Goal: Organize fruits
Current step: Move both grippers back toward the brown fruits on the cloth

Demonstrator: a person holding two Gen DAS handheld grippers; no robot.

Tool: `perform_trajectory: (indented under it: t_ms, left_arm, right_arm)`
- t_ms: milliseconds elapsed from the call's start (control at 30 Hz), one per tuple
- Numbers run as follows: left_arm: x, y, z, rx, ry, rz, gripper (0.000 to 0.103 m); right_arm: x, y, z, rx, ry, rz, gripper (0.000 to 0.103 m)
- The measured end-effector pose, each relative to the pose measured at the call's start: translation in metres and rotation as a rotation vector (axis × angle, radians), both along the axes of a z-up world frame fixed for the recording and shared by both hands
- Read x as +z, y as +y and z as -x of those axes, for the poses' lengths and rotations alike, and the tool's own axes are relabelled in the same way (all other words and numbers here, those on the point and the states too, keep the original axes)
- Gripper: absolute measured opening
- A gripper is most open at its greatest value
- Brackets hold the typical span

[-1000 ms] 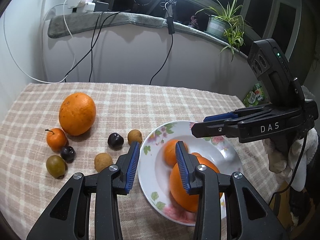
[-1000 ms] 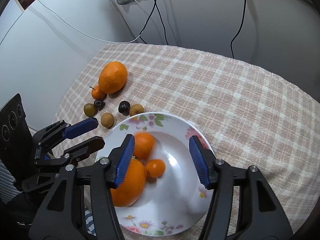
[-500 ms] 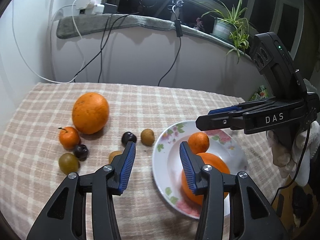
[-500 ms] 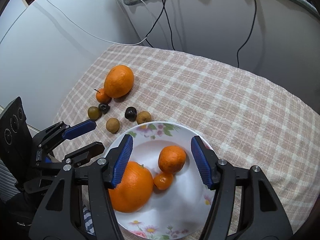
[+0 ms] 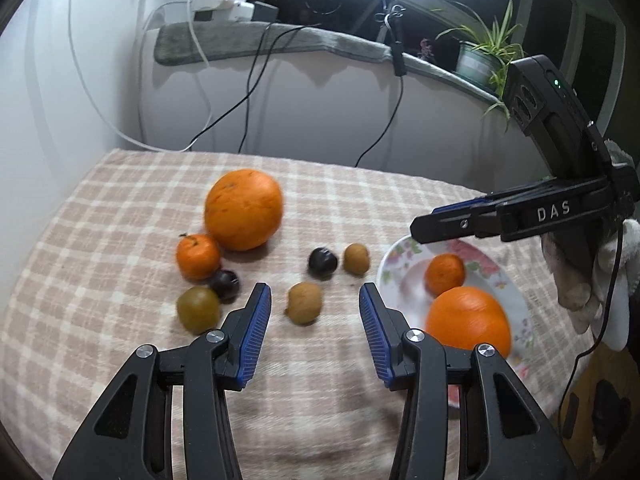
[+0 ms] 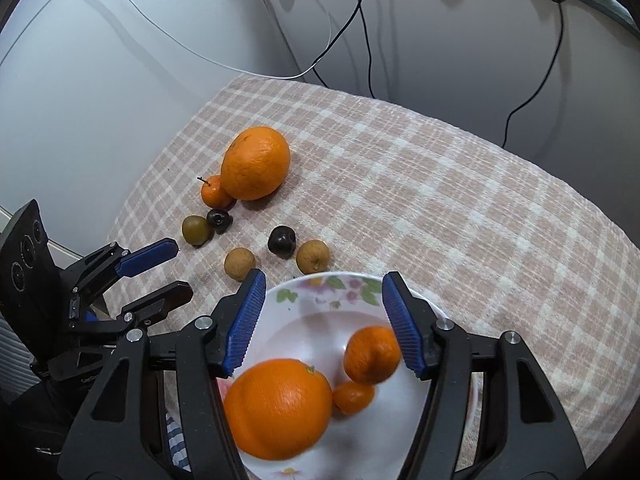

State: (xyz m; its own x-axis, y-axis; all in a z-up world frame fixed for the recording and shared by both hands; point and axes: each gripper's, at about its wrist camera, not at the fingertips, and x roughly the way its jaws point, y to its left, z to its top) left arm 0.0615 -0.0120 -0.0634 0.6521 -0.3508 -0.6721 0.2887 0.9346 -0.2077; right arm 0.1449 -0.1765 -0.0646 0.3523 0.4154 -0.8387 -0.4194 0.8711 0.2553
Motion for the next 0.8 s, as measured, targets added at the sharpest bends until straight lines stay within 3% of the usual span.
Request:
perform_trajectory:
  t_ms: [433, 667, 800]
  left_arm:
    - [-0.021, 0.002, -0.013, -0.012, 0.052, 0.009, 0.045]
    - [-0.027, -0.003, -0.022, -0.036, 0.069, -0.001, 0.042]
    - [-0.030, -0.005, -0.027, -0.043, 0.082, -0.007, 0.039]
  right_arm:
    - [-0.018, 0.029, -0.023, 0.038, 0.057, 0.029, 0.063]
    - [-0.028, 0.039, -0.037, 0.059, 0.081, 0.079, 0.054]
    - [-0.034, 0.045, -0.041, 0.087, 0.102, 0.097, 0.043]
